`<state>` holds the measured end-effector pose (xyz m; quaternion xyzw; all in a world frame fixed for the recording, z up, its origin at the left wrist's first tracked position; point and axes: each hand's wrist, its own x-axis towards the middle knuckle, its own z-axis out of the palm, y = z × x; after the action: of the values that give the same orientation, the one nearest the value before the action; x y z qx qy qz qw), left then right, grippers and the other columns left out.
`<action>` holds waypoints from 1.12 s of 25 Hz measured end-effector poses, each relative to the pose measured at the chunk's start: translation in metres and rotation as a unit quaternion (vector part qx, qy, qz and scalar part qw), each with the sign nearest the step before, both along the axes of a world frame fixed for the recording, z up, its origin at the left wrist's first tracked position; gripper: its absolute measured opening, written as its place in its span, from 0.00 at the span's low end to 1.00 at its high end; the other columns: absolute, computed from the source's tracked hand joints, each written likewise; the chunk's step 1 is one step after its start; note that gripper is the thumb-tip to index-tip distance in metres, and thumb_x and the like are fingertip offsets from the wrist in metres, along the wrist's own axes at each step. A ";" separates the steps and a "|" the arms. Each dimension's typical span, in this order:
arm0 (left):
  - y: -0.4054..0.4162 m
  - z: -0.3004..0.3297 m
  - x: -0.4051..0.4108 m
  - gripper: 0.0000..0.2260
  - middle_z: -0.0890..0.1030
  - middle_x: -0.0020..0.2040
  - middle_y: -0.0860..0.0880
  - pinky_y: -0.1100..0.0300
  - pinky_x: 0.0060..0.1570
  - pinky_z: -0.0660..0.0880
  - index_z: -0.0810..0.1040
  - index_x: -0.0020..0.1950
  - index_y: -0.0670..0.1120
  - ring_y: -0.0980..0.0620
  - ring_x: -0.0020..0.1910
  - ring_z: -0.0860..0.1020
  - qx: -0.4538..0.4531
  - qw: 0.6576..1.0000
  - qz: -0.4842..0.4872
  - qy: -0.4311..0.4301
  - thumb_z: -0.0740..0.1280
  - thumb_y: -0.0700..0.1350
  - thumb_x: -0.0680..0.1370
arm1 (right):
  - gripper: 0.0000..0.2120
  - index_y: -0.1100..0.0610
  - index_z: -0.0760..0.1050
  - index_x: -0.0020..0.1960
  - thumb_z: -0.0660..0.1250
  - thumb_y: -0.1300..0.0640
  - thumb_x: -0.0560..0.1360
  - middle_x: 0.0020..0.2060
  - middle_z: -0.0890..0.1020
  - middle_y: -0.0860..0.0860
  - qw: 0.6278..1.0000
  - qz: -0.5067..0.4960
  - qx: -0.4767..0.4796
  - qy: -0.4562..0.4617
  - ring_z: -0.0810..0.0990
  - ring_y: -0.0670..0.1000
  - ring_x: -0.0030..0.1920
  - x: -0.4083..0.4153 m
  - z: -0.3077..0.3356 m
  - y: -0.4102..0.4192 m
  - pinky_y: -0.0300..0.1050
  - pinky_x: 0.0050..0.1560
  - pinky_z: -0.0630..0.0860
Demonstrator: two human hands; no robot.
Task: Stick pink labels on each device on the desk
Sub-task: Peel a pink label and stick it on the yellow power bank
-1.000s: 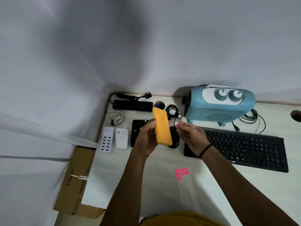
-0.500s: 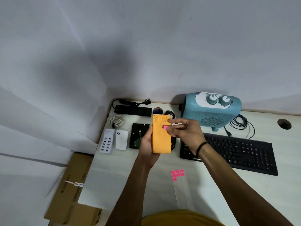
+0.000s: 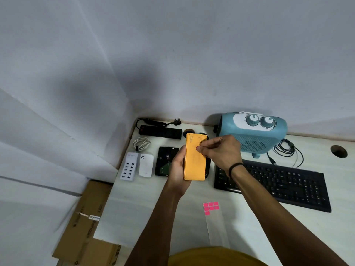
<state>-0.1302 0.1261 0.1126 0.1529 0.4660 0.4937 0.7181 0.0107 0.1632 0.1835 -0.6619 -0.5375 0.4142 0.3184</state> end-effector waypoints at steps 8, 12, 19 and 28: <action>0.002 0.005 -0.007 0.21 0.80 0.67 0.40 0.40 0.66 0.73 0.72 0.74 0.49 0.38 0.65 0.78 0.024 0.999 0.012 0.022 0.55 0.55 0.85 | 0.22 0.52 0.84 0.41 0.83 0.39 0.55 0.34 0.86 0.46 0.997 -0.020 -0.065 -0.032 0.85 0.46 0.34 0.002 0.000 0.012 0.41 0.42 0.82; 0.002 0.012 -0.006 0.19 0.83 0.60 0.38 0.42 0.56 0.79 0.76 0.70 0.50 0.34 0.55 0.83 0.047 0.992 -0.024 0.116 0.63 0.56 0.82 | 0.13 0.55 0.86 0.42 0.82 0.50 0.62 0.35 0.87 0.50 0.993 -0.025 -0.100 0.053 0.87 0.49 0.36 0.005 -0.007 0.005 0.37 0.40 0.82; 0.000 0.010 -0.005 0.13 0.86 0.52 0.43 0.47 0.42 0.84 0.79 0.64 0.52 0.39 0.48 0.86 0.069 0.969 -0.020 0.236 0.69 0.54 0.80 | 0.10 0.55 0.85 0.42 0.81 0.52 0.65 0.34 0.87 0.50 0.994 -0.013 -0.097 0.039 0.87 0.47 0.38 0.001 -0.017 0.007 0.46 0.48 0.84; -0.009 -0.023 -0.020 0.21 0.81 0.64 0.39 0.45 0.50 0.79 0.72 0.74 0.53 0.41 0.53 0.82 -0.090 0.993 -0.058 0.038 0.55 0.59 0.84 | 0.06 0.59 0.83 0.48 0.76 0.62 0.71 0.43 0.87 0.55 0.974 -0.022 -0.194 0.119 0.87 0.52 0.41 -0.003 -0.058 0.004 0.47 0.50 0.83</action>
<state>-0.1505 0.1173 0.0895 0.1328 0.5259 0.4009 0.7383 0.0074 0.1671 0.1251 -0.6686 -0.3903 0.5792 0.2550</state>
